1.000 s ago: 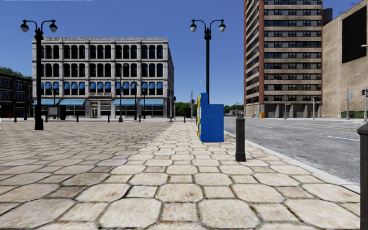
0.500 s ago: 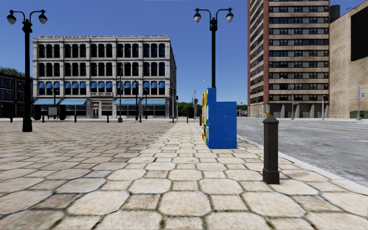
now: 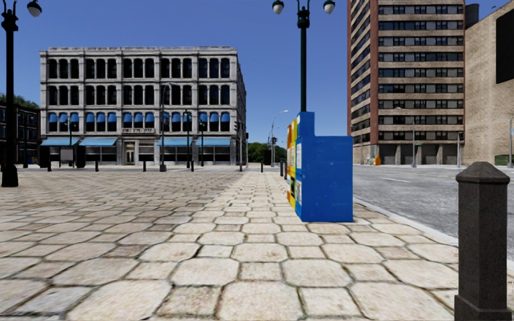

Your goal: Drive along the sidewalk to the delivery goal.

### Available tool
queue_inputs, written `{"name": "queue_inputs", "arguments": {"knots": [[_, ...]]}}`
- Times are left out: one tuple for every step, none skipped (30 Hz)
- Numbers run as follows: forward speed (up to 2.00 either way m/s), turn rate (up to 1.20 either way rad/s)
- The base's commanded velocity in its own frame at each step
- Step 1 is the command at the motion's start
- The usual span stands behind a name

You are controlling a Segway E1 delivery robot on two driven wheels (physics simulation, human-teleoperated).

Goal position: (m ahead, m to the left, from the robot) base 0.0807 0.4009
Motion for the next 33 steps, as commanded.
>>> {"name": "queue_inputs", "arguments": {"knots": [[1.91,0.00],[1.63,0.00],[1.58,0.00],[1.58,0.00],[1.57,0.00],[1.56,0.00],[1.54,0.00],[1.48,0.00],[1.35,0.00],[1.14,0.00],[0.93,0.00],[0.93,0.00],[0.75,0.00],[0.63,0.00],[0.58,0.00],[0.56,0.00],[0.47,0.00],[0.36,0.00],[0.00,0.00],[0.00,0.00],[0.00,0.00],[0.00,0.00],[0.00,0.00],[0.00,0.00],[0.00,0.00],[0.00,0.00],[0.00,0.00],[0.00,0.00],[0.00,0.00],[0.00,0.00],[0.00,0.00],[0.00,0.00],[0.00,0.00]]}}
